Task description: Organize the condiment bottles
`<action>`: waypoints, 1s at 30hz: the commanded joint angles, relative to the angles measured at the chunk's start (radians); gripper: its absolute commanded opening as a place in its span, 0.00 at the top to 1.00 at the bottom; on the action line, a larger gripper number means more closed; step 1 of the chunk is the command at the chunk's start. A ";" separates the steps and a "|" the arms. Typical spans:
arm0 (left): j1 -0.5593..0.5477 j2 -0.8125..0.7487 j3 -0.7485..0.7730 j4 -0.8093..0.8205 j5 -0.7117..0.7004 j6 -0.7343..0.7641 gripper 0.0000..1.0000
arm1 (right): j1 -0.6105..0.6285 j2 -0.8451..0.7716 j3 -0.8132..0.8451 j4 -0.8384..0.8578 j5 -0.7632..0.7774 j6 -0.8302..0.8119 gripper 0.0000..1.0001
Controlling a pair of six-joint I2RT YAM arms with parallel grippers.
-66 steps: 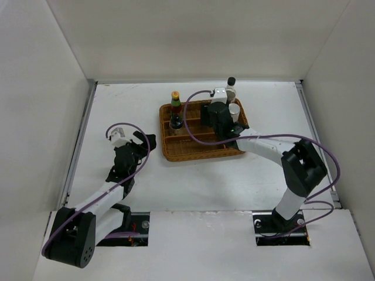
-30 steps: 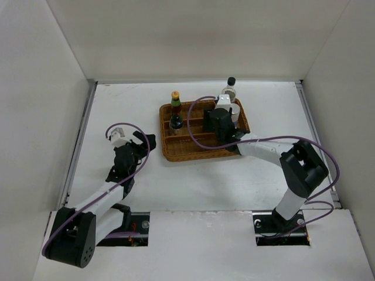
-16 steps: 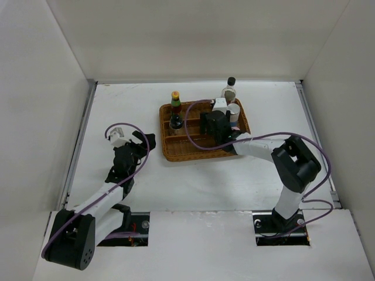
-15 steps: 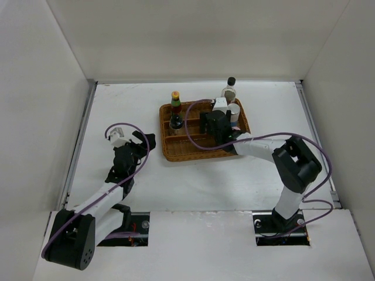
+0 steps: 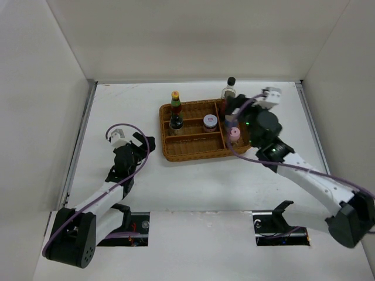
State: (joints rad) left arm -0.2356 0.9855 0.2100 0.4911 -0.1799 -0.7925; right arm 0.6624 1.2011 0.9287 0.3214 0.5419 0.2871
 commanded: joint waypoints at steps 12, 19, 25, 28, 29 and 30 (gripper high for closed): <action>0.026 -0.033 0.028 0.001 -0.007 0.015 0.00 | -0.606 -0.072 -0.505 0.209 -0.025 0.498 0.00; 0.046 -0.059 0.014 0.009 -0.007 0.038 0.00 | -0.583 0.017 -0.594 0.393 -0.025 0.501 0.00; 0.043 -0.018 0.028 0.020 -0.024 0.055 0.00 | -0.519 -0.075 -0.617 0.343 0.001 0.497 0.00; 0.040 0.013 0.042 0.014 -0.033 0.058 0.00 | -0.487 -0.103 -0.640 0.338 0.026 0.497 0.00; 0.040 0.019 0.048 0.012 -0.033 0.058 0.00 | -0.478 -0.112 -0.648 0.334 0.035 0.497 0.00; 0.040 0.027 0.051 0.010 -0.035 0.058 0.00 | -0.472 -0.118 -0.656 0.329 0.036 0.504 0.00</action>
